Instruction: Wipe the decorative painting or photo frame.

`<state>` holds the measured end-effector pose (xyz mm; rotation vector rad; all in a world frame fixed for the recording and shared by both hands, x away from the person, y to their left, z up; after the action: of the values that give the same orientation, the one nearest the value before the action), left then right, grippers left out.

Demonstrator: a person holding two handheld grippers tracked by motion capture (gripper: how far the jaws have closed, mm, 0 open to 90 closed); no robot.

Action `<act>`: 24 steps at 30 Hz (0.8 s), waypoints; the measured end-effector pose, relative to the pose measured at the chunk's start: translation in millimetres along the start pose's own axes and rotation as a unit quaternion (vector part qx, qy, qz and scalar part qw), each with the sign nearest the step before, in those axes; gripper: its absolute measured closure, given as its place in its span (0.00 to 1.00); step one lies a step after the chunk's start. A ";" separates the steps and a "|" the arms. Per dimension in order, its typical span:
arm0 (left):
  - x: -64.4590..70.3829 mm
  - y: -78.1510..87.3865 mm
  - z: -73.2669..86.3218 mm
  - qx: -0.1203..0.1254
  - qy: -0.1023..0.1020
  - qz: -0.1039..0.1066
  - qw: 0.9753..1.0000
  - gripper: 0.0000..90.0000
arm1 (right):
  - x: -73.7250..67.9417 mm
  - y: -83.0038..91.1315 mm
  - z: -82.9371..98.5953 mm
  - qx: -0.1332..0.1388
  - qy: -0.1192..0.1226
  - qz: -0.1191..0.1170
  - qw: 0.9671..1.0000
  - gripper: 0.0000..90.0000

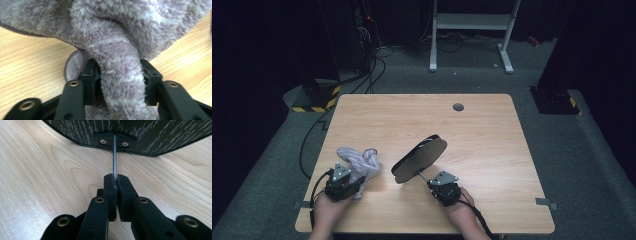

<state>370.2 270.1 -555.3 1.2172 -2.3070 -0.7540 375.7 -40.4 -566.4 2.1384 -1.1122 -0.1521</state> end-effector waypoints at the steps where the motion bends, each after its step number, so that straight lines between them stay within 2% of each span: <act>1: -0.6 0.9 -0.3 0.003 0.001 -0.001 1.000 0.56 | 0.1 0.1 0.0 -0.001 0.000 0.000 1.000 0.96; 8: 1.1 9.7 -4.9 0.034 0.012 0.013 0.999 0.41 | 0.5 0.1 0.2 -0.002 -0.005 -0.001 1.000 0.95; 13: 7.1 19.3 -12.6 0.063 0.011 0.018 0.998 0.36 | 1.4 -0.2 0.2 -0.003 -0.010 -0.003 1.000 0.92; 18: 19.4 27.8 -21.2 0.085 -0.006 0.023 0.996 0.34 | 3.7 -0.5 0.3 -0.005 -0.017 -0.004 1.000 0.88; 20: 24.3 29.4 -23.0 0.085 -0.016 0.018 0.996 0.35 | 4.2 -0.7 0.3 -0.005 -0.023 -0.006 1.000 0.85; 24: 34.9 30.5 -25.7 0.089 -0.028 0.029 0.995 0.37 | 4.2 -0.2 0.6 -0.006 -0.023 -0.008 1.000 0.79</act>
<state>348.3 248.1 -512.3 1.2116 -2.4896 -0.5792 378.2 -43.9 -566.1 2.1422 -1.1175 -0.2154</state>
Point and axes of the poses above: each handheld gripper's, and its own axes: y roughly backward along the jaws, z roughly out of its underside, x roughly to its right, the point moved 6 cm from there along -y, roughly forward along the jaws, and after that the axes turned 11 degrees about z, right-handed, at the moved point
